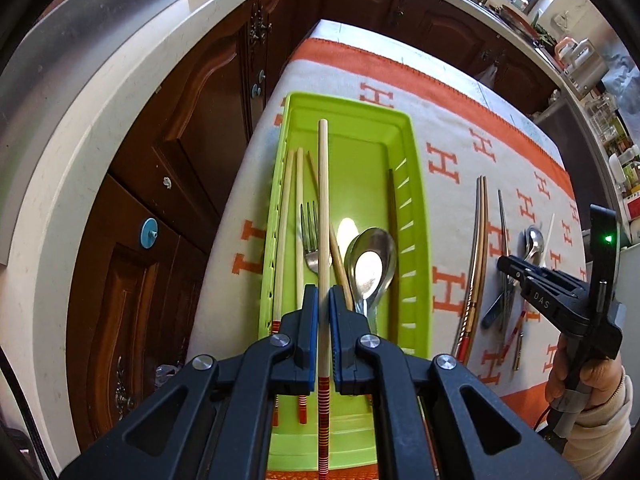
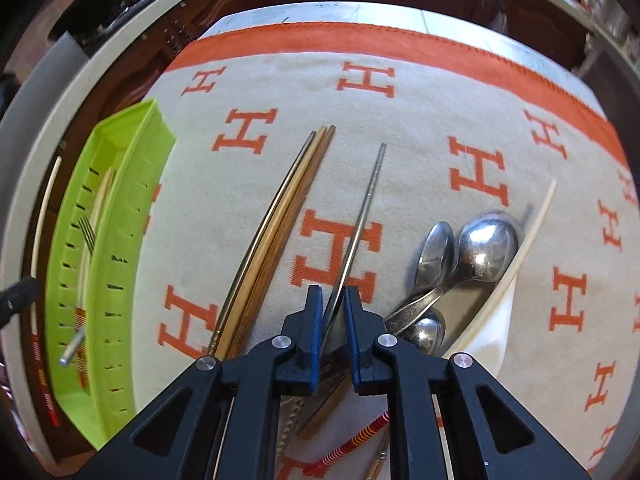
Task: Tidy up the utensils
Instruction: 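Place the light chopstick in the tray with the left tool while the right tool grasps a metal chopstick, then carry the metal chopstick into the green tray and open the right tool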
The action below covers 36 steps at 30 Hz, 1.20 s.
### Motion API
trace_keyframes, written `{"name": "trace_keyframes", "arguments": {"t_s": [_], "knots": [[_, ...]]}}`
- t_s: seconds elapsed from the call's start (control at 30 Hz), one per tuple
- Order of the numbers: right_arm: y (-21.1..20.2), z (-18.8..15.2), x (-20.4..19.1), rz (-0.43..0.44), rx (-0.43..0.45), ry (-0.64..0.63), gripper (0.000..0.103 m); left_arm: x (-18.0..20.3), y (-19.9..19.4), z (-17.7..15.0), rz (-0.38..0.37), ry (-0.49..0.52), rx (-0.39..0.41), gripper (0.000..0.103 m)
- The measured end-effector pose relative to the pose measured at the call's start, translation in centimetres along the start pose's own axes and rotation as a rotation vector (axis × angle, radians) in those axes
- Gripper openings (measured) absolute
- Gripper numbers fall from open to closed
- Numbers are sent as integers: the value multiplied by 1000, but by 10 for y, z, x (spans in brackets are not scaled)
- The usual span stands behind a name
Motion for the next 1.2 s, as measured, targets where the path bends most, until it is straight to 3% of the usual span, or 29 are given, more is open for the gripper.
{"name": "trace_keyframes", "arguments": {"t_s": [0.27,0.33,0.43,0.6,0.7,0.8,0.93,1.2], "knots": [[-17,-3,-2,3,22,52,6,-4,18,-5,4,33,-30,7],[-25,-1,-2,22,30,77,6,-2,21,-7,2,48,-36,22],[-40,2,-2,62,43,111,6,-1,17,-7,6,57,-12,35],[-72,13,-20,162,65,158,6,0,-9,1,-3,49,108,49],[-90,21,-42,224,78,161,6,-5,-25,6,36,46,190,64],[-101,30,-72,285,76,164,6,-12,-35,9,44,34,219,64],[-103,35,-116,345,39,155,6,-26,-46,7,123,32,257,64],[-72,34,-179,392,-56,186,6,-51,-58,-5,174,-28,300,64]]}}
Point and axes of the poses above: each gripper's, at about its wrist camera, not at the fingertips, and y roughly the way its jaws point, x to its right, z to its top, the point moved 5 cm from there along y, roughly the way its jaws point, and after that the axes turned 12 degrees about x, right-handed, at the moved point
